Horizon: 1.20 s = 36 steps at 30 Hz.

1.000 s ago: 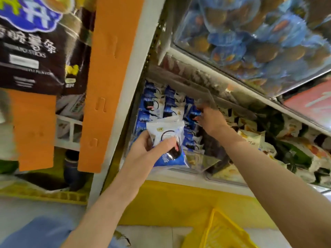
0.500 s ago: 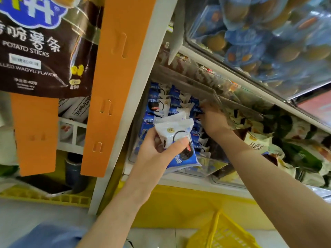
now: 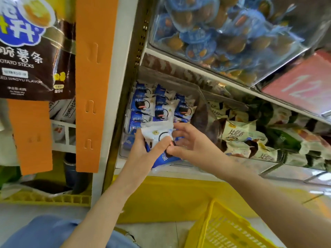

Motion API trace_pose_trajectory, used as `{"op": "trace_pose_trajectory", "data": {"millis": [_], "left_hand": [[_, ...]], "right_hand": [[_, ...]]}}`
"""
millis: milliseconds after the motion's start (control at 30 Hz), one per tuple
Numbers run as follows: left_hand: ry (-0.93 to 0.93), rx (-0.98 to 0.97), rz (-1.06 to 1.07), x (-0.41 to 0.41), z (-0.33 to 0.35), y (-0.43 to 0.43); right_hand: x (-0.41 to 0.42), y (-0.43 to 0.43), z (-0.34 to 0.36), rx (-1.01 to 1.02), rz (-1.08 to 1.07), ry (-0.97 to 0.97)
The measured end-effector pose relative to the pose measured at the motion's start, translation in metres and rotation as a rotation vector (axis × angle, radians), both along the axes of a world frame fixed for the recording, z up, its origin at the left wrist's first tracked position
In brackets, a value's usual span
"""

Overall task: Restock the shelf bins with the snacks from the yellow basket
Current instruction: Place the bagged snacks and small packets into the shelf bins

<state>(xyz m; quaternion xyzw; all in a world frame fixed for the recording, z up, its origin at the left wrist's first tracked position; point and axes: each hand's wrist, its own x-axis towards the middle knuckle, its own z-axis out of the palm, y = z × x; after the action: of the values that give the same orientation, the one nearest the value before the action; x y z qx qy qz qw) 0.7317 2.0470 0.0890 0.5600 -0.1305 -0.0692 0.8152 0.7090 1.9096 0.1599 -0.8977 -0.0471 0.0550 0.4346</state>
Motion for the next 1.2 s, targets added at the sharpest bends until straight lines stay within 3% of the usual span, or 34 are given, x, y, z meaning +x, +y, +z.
{"op": "trace_pose_trajectory", "data": {"millis": [200, 433, 467, 600, 733, 967, 1100, 1200], "left_hand": [[0.002, 0.111, -0.026, -0.008, -0.005, 0.006], [-0.109, 0.038, 0.044, -0.004, -0.003, 0.011], [-0.11, 0.03, 0.048, -0.003, -0.003, 0.011], [-0.069, 0.059, 0.02, -0.001, -0.007, 0.008], [-0.105, 0.063, 0.013, -0.005, -0.005, 0.007], [0.019, -0.044, 0.083, 0.003, 0.001, 0.01], [0.032, -0.086, 0.083, 0.003, 0.001, 0.011], [0.034, -0.082, 0.078, 0.004, 0.001, 0.013]], "right_hand": [[-0.008, 0.001, 0.0, -0.107, -0.036, -0.093], [-0.01, -0.007, 0.013, 0.437, -0.204, 0.127], [-0.01, -0.008, 0.013, 0.382, -0.192, 0.132], [-0.011, -0.017, 0.013, -0.27, 0.004, 0.009], [-0.006, -0.033, 0.017, -0.268, -0.024, 0.013], [0.05, -0.075, 0.007, -0.611, -0.517, -0.21], [0.088, -0.076, -0.009, -0.751, -0.408, -0.394], [0.113, -0.072, -0.015, -0.801, -0.386, -0.359]]}}
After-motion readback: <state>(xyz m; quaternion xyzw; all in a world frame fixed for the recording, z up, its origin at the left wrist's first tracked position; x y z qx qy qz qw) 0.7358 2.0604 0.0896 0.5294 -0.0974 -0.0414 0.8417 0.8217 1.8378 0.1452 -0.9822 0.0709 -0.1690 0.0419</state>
